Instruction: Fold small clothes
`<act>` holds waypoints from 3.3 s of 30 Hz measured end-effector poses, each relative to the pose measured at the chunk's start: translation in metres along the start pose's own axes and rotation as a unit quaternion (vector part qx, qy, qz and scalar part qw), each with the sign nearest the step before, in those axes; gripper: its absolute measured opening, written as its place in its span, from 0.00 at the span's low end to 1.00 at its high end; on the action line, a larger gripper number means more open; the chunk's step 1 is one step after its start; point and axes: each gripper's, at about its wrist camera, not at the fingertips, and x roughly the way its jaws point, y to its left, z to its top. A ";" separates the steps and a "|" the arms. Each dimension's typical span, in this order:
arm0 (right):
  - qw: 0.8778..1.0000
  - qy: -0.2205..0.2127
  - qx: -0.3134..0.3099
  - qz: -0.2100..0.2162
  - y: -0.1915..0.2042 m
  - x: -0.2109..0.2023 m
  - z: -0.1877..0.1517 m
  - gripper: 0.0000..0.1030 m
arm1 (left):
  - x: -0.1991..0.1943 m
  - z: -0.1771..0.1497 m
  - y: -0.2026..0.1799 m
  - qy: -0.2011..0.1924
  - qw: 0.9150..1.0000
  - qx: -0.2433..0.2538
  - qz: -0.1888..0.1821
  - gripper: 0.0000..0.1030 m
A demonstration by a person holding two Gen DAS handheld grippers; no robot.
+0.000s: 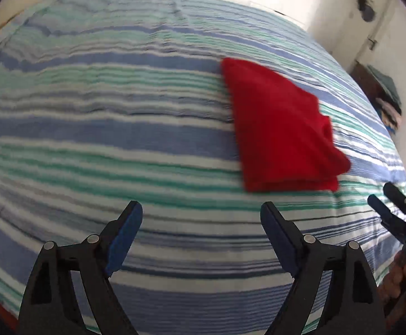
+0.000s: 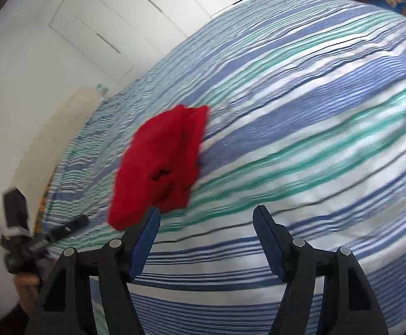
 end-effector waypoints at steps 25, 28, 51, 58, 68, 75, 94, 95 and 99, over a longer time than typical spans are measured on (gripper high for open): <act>0.993 0.066 -0.027 -0.093 0.028 0.072 0.029 0.46 | 0.003 -0.056 0.049 0.005 0.999 -0.041 0.032 0.82; 0.993 0.039 -0.059 -0.093 0.041 0.060 0.059 0.46 | 0.012 -0.056 0.041 0.011 0.999 -0.030 0.043 0.82; 0.987 0.047 -0.061 -0.144 0.016 0.122 0.111 0.27 | 0.016 -0.063 0.039 0.017 0.998 -0.006 0.058 0.85; 0.979 0.052 -0.180 -0.079 0.086 0.097 0.042 0.27 | 0.018 -0.064 0.034 0.023 0.997 0.000 0.072 0.86; 0.977 0.100 -0.136 -0.134 0.046 0.137 0.004 0.27 | 0.016 -0.066 0.036 0.029 0.997 0.006 0.076 0.86; 0.977 0.093 -0.139 -0.130 0.041 0.135 0.002 0.27 | 0.016 -0.067 0.035 0.031 0.996 0.009 0.082 0.86; 0.992 0.097 0.077 -0.005 -0.050 0.147 0.143 0.74 | 0.093 0.064 -0.059 0.083 0.989 0.005 -0.121 0.86; 0.991 0.096 0.088 0.008 -0.053 0.155 0.145 0.74 | 0.101 0.064 -0.064 0.096 0.987 0.012 -0.125 0.86; 0.989 0.109 0.096 0.028 -0.054 0.183 0.149 0.52 | 0.120 0.062 -0.077 0.129 0.982 0.020 -0.136 0.91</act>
